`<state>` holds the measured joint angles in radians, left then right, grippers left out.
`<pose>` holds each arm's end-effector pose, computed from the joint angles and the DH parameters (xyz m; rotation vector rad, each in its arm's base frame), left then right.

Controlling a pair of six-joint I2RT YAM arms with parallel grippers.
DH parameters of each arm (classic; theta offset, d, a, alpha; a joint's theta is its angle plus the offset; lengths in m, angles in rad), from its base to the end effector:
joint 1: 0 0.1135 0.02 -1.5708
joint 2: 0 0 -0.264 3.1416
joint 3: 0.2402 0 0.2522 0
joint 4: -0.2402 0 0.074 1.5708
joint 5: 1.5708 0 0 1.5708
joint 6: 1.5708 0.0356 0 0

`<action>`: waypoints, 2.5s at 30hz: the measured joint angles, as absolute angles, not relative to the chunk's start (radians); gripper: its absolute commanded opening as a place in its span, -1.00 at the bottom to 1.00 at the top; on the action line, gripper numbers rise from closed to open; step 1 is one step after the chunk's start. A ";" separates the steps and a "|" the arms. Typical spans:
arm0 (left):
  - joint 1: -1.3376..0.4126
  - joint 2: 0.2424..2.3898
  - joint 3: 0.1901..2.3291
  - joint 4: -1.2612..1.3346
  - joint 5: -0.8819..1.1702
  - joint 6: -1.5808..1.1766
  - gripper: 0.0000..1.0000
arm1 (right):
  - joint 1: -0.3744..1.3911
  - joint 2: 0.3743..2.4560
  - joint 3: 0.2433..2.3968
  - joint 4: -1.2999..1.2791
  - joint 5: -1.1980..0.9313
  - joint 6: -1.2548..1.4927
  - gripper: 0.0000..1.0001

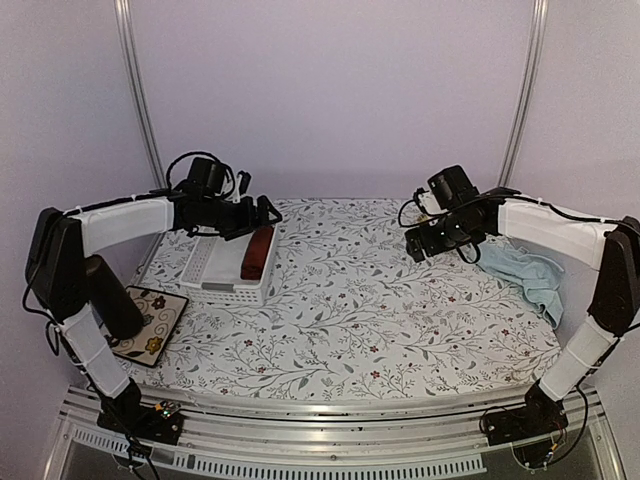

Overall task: Roll the towels
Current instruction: Move the bin to the corner of the board.

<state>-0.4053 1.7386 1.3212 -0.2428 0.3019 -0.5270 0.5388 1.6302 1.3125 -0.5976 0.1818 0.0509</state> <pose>0.3613 -0.1665 0.2631 0.0315 2.3312 -0.8276 0.3068 0.1759 0.2711 -0.5210 2.4095 0.0285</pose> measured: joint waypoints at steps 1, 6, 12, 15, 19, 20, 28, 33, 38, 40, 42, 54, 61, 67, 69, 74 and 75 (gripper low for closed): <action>-0.423 1.723 1.313 -0.261 0.291 -0.524 0.93 | 0.517 1.623 1.302 -0.610 0.185 0.073 0.98; -0.524 1.672 1.291 -0.344 0.189 -0.523 0.93 | 0.413 1.563 1.276 -0.647 0.224 0.164 0.98; -0.595 1.679 1.287 -0.429 0.039 -0.525 0.93 | 0.320 1.535 1.258 -0.670 0.265 0.230 1.00; -0.604 1.722 1.306 -0.463 -0.015 -0.524 0.93 | 0.277 1.534 1.239 -0.673 0.264 0.248 1.00; -0.607 1.814 1.342 -0.495 -0.068 -0.523 0.86 | 0.231 1.534 1.227 -0.673 0.265 0.252 1.00; -0.608 1.833 1.350 -0.501 -0.077 -0.522 0.77 | 0.223 1.534 1.227 -0.673 0.265 0.252 1.00; -0.615 1.950 1.450 -0.561 -0.147 -0.482 0.13 | 0.189 1.534 1.187 -0.665 0.249 0.251 0.99; -0.616 2.006 1.508 -0.576 -0.187 -0.461 -0.36 | 0.189 1.535 1.173 -0.659 0.236 0.251 0.99; -0.615 2.035 1.528 -0.616 -0.227 -0.443 -0.46 | 0.189 1.546 1.173 -0.648 0.234 0.251 0.99; -0.615 2.046 1.543 -0.628 -0.242 -0.436 -0.50 | 0.189 1.553 1.173 -0.646 0.233 0.251 0.99; -0.615 2.056 1.559 -0.635 -0.256 -0.428 -0.55 | 0.189 1.559 1.173 -0.646 0.231 0.251 0.99; -0.578 2.068 1.592 -0.672 -0.305 -0.373 -0.93 | 0.188 1.571 1.173 -0.641 0.229 0.251 1.00; -0.533 2.086 1.615 -0.671 -0.298 -0.341 -0.94 | 0.179 1.601 1.173 -0.634 0.230 0.251 1.00; -0.476 2.115 1.655 -0.667 -0.267 -0.341 -0.95 | 0.160 1.641 1.174 -0.621 0.239 0.250 0.99; -0.451 2.129 1.674 -0.665 -0.257 -0.341 -0.95 | 0.147 1.660 1.174 -0.619 0.250 0.250 0.99; -0.398 2.169 1.730 -0.664 -0.249 -0.339 -0.72 | 0.084 1.717 1.178 -0.606 0.267 0.246 0.99; -0.391 2.178 1.741 -0.664 -0.249 -0.336 -0.66 | 0.069 1.731 1.179 -0.602 0.273 0.245 1.00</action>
<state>-0.3908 2.1784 1.7409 -0.6636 -0.2489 -0.3359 0.0692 1.7313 1.1793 -0.6022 0.2729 0.2451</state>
